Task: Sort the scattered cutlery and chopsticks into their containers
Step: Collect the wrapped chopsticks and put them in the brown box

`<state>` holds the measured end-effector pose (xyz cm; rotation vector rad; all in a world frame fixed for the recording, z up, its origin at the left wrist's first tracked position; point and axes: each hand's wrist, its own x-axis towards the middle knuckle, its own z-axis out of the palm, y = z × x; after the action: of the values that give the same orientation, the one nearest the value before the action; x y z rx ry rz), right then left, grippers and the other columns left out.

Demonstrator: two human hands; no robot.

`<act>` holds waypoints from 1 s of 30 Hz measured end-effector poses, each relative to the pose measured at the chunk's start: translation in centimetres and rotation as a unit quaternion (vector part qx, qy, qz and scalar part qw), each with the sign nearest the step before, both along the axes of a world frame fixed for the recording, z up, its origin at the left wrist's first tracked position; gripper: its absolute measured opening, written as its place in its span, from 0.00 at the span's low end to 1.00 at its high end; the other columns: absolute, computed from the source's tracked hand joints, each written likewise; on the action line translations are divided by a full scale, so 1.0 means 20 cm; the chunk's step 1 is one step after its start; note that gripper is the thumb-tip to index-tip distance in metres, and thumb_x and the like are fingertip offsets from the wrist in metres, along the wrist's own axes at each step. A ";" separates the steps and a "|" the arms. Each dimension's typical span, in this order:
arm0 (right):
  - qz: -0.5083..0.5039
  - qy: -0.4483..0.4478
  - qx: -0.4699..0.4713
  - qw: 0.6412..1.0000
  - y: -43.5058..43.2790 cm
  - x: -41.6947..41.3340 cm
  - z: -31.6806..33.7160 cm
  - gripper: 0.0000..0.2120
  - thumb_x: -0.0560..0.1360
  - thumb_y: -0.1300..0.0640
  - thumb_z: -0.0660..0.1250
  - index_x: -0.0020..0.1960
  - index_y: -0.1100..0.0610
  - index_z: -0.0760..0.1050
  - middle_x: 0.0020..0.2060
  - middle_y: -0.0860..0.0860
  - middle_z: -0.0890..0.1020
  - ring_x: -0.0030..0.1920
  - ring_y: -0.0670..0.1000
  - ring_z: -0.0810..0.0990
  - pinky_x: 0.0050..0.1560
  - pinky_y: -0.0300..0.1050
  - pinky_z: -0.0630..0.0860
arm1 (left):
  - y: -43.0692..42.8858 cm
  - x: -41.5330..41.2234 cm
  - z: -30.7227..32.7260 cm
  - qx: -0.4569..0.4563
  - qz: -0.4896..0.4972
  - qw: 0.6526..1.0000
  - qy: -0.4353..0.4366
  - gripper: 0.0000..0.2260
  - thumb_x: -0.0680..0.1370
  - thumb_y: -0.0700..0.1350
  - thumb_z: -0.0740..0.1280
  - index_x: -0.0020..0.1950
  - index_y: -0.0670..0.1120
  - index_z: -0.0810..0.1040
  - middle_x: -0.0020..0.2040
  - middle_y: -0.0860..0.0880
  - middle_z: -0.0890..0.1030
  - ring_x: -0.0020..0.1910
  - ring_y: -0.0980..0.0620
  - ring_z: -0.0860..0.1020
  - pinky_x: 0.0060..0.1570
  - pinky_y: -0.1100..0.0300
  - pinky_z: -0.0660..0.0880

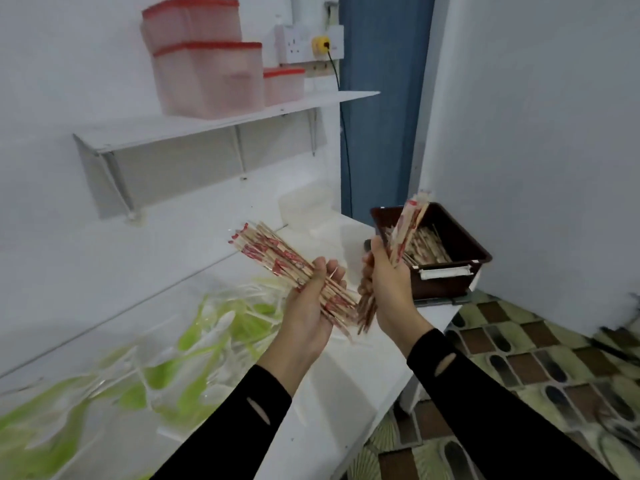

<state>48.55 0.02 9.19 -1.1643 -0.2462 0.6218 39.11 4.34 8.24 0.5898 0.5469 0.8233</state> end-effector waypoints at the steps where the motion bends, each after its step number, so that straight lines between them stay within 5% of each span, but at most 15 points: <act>1: 0.006 0.003 0.005 1.000 -0.01 0.05 0.01 0.16 0.80 0.47 0.64 0.37 0.54 0.71 0.24 0.47 0.68 0.23 0.46 0.64 0.23 0.37 0.63 | 0.00 0.05 0.00 0.005 -0.014 1.000 0.013 0.04 0.80 0.45 0.66 0.48 0.45 0.78 0.35 0.51 0.80 0.34 0.55 0.79 0.39 0.58 0.79; 3: 0.018 0.007 0.008 1.000 -0.04 0.17 0.01 0.16 0.80 0.45 0.64 0.39 0.54 0.71 0.23 0.46 0.66 0.21 0.45 0.62 0.22 0.37 0.61 | 0.02 0.15 -0.02 0.010 -0.026 0.999 0.028 0.06 0.81 0.49 0.65 0.48 0.47 0.77 0.29 0.53 0.71 0.26 0.57 0.70 0.29 0.61 0.73; 8: 0.018 -0.019 -0.040 0.999 -0.05 0.49 -0.01 0.15 0.78 0.42 0.66 0.43 0.53 0.72 0.27 0.46 0.70 0.25 0.45 0.68 0.26 0.39 0.67 | 0.06 0.45 -0.05 0.034 -0.071 0.997 0.023 0.11 0.81 0.53 0.61 0.58 0.49 0.74 0.29 0.53 0.66 0.25 0.58 0.65 0.28 0.64 0.69; 12: -0.024 -0.052 -0.069 0.996 0.01 0.74 -0.02 0.20 0.77 0.40 0.66 0.55 0.56 0.79 0.43 0.50 0.84 0.45 0.51 0.82 0.50 0.48 0.79 | 0.11 0.68 -0.03 0.051 -0.083 0.995 0.014 0.10 0.81 0.53 0.62 0.55 0.49 0.75 0.30 0.53 0.66 0.27 0.58 0.65 0.33 0.63 0.69; 16: -0.047 -0.065 -0.056 0.995 0.04 0.99 0.02 0.15 0.78 0.42 0.65 0.45 0.53 0.78 0.30 0.45 0.78 0.37 0.47 0.77 0.45 0.45 0.76 | 0.22 0.96 -0.02 0.072 -0.068 0.995 0.022 0.14 0.80 0.54 0.63 0.60 0.47 0.76 0.29 0.54 0.68 0.27 0.59 0.68 0.34 0.64 0.72; 23: -0.085 -0.085 -0.063 0.991 0.16 1.42 0.05 0.18 0.77 0.39 0.64 0.45 0.54 0.77 0.26 0.45 0.73 0.29 0.46 0.71 0.35 0.42 0.69 | 0.38 1.42 -0.09 0.097 -0.069 0.991 0.067 0.13 0.79 0.56 0.63 0.55 0.48 0.76 0.33 0.52 0.71 0.30 0.57 0.71 0.37 0.62 0.74; 30: -0.049 -0.101 -0.128 0.985 0.29 1.57 -0.23 0.18 0.77 0.40 0.66 0.49 0.55 0.79 0.37 0.49 0.83 0.39 0.46 0.82 0.44 0.42 0.78 | 0.46 1.63 -0.32 0.095 -0.122 0.972 0.175 0.07 0.81 0.49 0.66 0.56 0.49 0.78 0.44 0.48 0.84 0.45 0.51 0.83 0.50 0.54 0.79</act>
<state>79.97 5.73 4.63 -1.4821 -0.2850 0.4578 71.71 13.47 1.79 0.9696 0.7044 0.5417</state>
